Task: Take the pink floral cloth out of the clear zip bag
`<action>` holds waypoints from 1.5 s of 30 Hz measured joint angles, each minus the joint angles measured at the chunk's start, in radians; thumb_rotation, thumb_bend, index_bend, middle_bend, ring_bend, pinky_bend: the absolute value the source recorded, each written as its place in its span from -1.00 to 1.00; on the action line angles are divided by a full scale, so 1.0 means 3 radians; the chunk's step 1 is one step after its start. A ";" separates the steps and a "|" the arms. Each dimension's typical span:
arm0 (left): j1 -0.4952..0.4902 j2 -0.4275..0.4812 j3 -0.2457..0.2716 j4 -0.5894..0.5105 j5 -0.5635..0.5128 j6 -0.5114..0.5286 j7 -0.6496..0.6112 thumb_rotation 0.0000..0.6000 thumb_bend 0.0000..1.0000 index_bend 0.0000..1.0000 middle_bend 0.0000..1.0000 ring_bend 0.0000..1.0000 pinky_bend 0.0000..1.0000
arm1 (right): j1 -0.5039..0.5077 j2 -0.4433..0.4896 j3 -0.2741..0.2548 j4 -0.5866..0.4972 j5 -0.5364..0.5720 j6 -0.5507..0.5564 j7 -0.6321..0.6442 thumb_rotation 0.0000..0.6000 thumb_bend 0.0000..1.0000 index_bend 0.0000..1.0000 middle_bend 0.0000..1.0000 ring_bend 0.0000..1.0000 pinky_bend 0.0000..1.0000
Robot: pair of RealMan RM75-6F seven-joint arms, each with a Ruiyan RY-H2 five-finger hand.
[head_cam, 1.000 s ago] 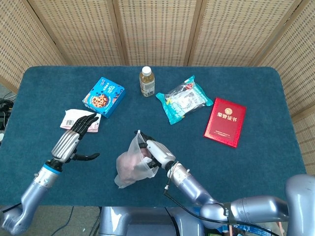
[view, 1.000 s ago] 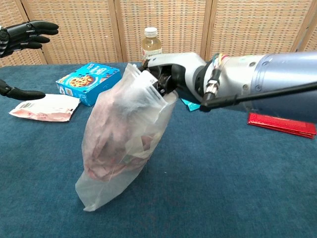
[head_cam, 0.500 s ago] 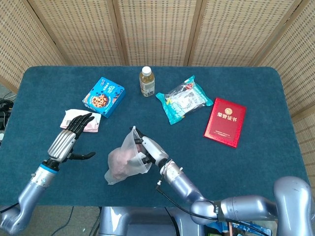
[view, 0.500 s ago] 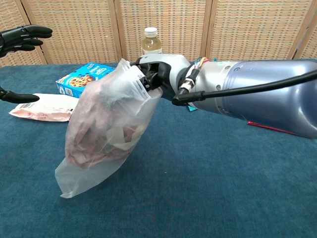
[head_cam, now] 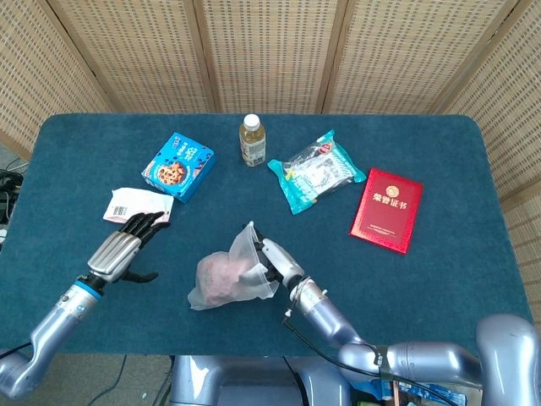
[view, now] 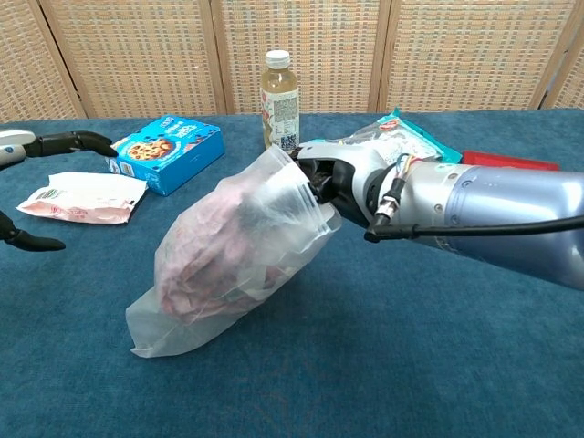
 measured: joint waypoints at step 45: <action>-0.0561 -0.1296 -0.0226 0.0719 -0.0477 -0.0691 0.0928 1.00 -0.22 0.15 -1.00 -1.00 -1.00 | -0.0159 0.0106 0.0045 -0.0023 -0.0097 -0.0150 -0.0017 1.00 0.81 0.77 -1.00 -1.00 -1.00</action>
